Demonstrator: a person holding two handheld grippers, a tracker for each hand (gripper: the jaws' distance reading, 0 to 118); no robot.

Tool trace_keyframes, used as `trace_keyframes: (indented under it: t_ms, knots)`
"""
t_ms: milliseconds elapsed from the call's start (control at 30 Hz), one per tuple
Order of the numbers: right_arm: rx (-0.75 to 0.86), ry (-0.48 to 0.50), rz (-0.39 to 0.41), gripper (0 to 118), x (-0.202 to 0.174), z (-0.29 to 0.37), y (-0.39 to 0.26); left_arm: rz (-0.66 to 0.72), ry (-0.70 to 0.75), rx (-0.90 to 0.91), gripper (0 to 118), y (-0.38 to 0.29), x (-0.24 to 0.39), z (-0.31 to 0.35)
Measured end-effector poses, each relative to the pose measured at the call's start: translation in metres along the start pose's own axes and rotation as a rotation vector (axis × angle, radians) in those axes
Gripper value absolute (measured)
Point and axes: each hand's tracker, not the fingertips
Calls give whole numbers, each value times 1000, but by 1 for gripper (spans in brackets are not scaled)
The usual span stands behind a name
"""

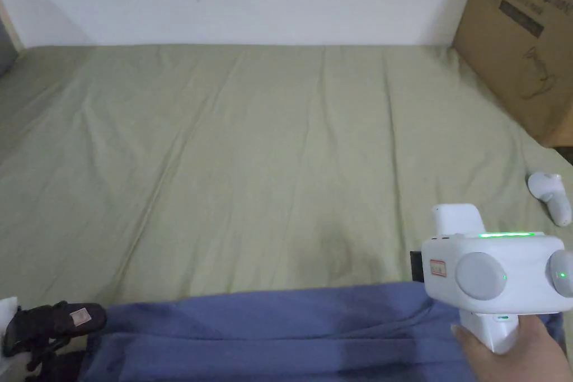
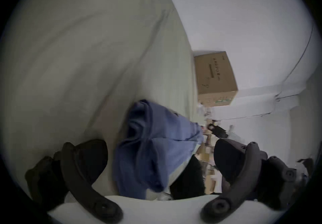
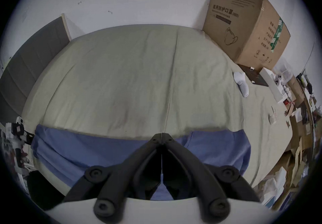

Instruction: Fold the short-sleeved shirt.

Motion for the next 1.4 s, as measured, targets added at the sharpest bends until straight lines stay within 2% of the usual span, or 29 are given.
trace_keyframes:
  t_ms: [67, 133, 167, 200, 233, 267, 300, 333, 367, 433, 600, 733, 767, 900, 1067, 1100, 1133, 1200, 1233, 1267, 1333, 1400]
  knots:
    - [-4, 3, 4, 0, -2, 0, -1, 34, -121, -18, 118, -1, -11, -24]
    - [-12, 16, 14, 0, -4, -1, -2, 59, -157, -54, 116, -7, -13, -42]
    - [-17, 24, 13, 0, -4, -1, -2, 20, -146, -71, 101, -10, -9, -49]
    - [-21, 33, 7, 0, -3, -1, -3, -34, -96, -59, 70, -11, -7, -52]
    - [-25, 43, 0, 0, -2, -1, -3, -55, -47, -30, 23, -12, -8, -53]
    - [-27, 51, -6, 0, -1, -2, -3, -51, 37, -9, 6, -13, -12, -57]
    - [-28, 52, -7, 0, 0, -2, -3, -34, 222, 8, 6, -16, -15, -63]
    - [-28, 48, -6, 0, 0, -3, -3, -11, 251, 8, 6, -22, -22, -63]
    - [-24, 40, -5, 0, 1, -3, -3, 1, 107, 75, 6, -26, -5, -62]
    - [-13, 37, -20, 0, 5, -3, -4, -129, 270, 66, 6, -28, 17, -61]
    - [-14, 50, -40, 0, 11, -2, -2, -316, 500, 109, 6, -27, 77, -27]
    - [-5, 53, -24, 0, 11, 0, -4, -600, 1109, 278, 6, -46, 138, -8]
    - [-7, 50, -19, 0, 11, 0, -5, -614, 1175, 294, 6, -49, 144, -8]
    - [-22, 74, -18, 0, 9, -4, -6, -483, 958, 288, 6, -49, 149, -27]
    - [-21, 93, 14, 0, 5, 2, -6, -435, 705, 78, 6, -49, 168, -114]
    - [-21, 94, 21, 0, 6, 2, -5, -424, 652, 28, 11, -53, 173, -137]
    - [-22, 93, 24, 0, 7, 3, -4, -414, 613, -8, 22, -55, 175, -155]
    - [-25, 90, 17, 0, 12, 4, -3, -442, 582, -61, 83, -57, 174, -186]
    - [-24, 90, 10, 0, 14, 4, -2, -441, 582, -81, 107, -56, 171, -200]
    - [-24, 89, 5, 0, 16, 4, -2, -428, 581, -91, 113, -56, 169, -208]
    - [-21, 92, -2, 0, 21, 4, -2, -375, 533, -98, 111, -59, 168, -211]
    - [-21, 90, -5, 0, 24, 4, -3, -381, 535, -87, 111, -62, 173, -206]
